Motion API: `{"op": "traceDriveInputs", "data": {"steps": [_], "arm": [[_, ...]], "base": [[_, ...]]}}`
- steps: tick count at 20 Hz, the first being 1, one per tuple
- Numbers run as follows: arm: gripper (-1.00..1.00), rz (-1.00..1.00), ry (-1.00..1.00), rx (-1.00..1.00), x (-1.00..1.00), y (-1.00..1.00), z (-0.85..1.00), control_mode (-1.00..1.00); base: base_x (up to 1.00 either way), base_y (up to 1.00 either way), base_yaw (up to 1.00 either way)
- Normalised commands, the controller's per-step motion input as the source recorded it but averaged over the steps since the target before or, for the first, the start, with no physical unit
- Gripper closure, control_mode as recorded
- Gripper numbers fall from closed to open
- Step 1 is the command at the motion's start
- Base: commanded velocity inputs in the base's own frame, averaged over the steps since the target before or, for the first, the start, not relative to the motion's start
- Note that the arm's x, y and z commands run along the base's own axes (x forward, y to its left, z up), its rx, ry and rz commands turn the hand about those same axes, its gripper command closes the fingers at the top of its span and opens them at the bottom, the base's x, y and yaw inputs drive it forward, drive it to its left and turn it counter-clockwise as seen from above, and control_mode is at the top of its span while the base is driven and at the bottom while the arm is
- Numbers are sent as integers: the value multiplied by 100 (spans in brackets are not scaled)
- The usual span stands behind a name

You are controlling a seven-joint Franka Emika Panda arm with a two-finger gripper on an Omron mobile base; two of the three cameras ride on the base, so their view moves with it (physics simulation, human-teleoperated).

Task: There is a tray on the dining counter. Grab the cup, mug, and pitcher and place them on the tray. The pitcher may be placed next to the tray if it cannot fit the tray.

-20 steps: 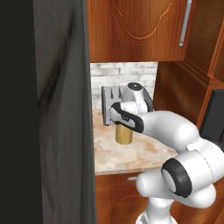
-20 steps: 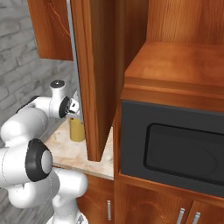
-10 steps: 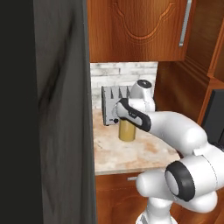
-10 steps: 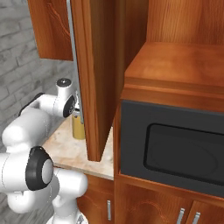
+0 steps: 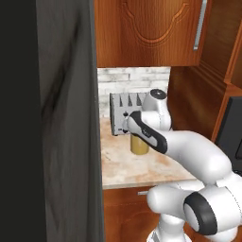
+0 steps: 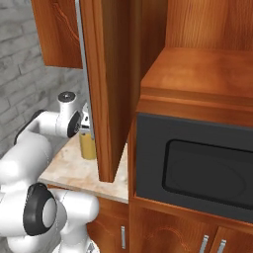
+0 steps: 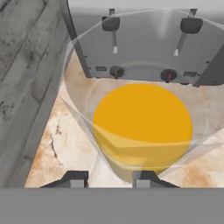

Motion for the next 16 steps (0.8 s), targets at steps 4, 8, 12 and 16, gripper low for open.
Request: {"op": "traceDriveInputs", "data": {"steps": [4,8,12,16], "arm": [[100,0,0,0,-4,0,19,-100],[100,0,0,0,0,0,19,-100],[100,0,0,0,-9,0,12,-100],[100,0,0,0,-6,0,25,-100]], "base": [[0,0,0],[0,0,0],[0,0,0],[0,0,0]]}}
